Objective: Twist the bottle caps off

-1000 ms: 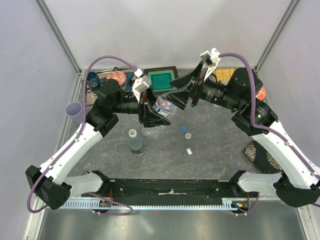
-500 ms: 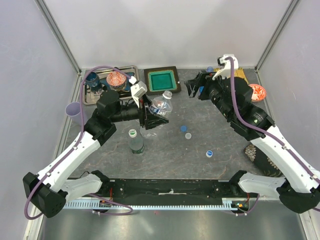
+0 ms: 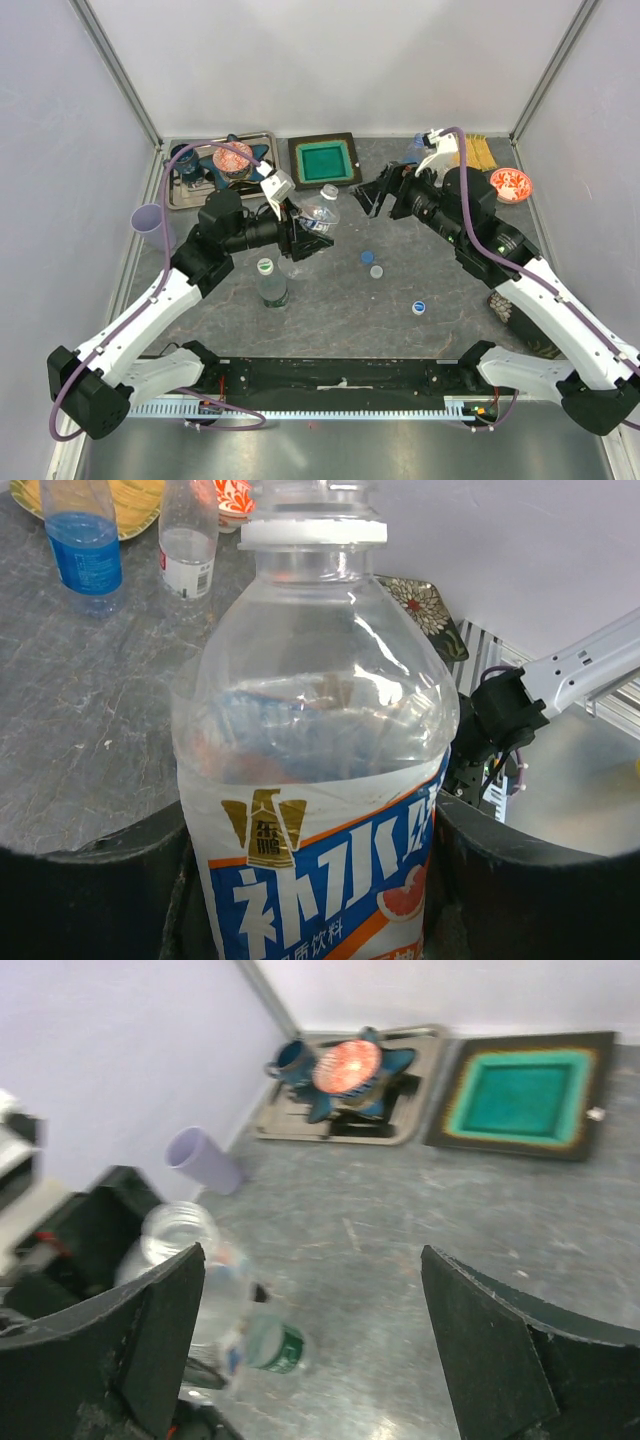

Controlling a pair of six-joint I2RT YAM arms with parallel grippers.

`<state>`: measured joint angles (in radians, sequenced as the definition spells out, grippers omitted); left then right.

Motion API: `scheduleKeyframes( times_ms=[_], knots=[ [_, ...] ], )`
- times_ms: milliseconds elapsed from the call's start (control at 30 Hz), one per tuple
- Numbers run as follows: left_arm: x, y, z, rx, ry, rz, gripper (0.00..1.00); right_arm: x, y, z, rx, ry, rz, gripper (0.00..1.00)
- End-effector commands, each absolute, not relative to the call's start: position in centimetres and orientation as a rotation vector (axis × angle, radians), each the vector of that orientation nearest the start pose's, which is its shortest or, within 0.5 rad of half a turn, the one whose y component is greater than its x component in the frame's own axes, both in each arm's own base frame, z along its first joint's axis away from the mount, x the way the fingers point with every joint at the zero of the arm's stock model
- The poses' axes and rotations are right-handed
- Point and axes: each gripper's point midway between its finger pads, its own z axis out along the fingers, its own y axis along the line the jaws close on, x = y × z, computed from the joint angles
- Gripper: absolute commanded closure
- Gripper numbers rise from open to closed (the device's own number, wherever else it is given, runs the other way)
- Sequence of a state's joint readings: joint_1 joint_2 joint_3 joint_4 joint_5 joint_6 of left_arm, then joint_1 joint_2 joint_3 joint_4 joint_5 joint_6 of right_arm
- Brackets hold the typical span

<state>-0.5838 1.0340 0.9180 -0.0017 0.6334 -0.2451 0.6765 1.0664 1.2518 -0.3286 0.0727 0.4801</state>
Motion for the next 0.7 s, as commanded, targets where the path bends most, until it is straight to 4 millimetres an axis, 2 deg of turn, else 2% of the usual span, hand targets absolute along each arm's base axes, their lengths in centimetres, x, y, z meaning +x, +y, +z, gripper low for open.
scheduleKeyframes(
  times_ms=[0,33,133,267,367,500,567,667],
  knots=[
    [21.8,-28.5,31.9,0.863,1.551,-1.138,0.48,25.8,27.1,42.8,-0.244,1.632,1.076,0.04],
    [21.8,-28.7,31.8,0.867,1.555,-1.145,0.47,25.7,27.5,43.3,-0.256,1.611,1.104,0.04],
    [21.6,-29.0,31.7,0.879,1.556,-1.157,0.47,25.4,28.9,43.1,-0.294,1.608,1.187,0.04],
    [21.4,-29.5,31.9,0.894,1.547,-1.161,0.46,25.4,30.2,41.8,-0.334,1.642,1.233,0.08],
    [21.5,-29.7,32.2,0.900,1.537,-1.156,0.46,25.3,30.8,40.8,-0.354,1.668,1.256,0.15],
    [21.9,-29.8,32.9,0.891,1.523,-1.134,0.45,25.3,31.2,39.7,-0.369,1.702,1.264,0.32],
    [22.2,-29.8,33.3,0.882,1.515,-1.118,0.45,25.1,31.3,39.4,-0.378,1.709,1.271,0.34],
    [22.4,-29.8,33.8,0.882,1.501,-1.109,0.45,25.1,31.2,39.0,-0.377,1.719,1.264,0.44]
  ],
)
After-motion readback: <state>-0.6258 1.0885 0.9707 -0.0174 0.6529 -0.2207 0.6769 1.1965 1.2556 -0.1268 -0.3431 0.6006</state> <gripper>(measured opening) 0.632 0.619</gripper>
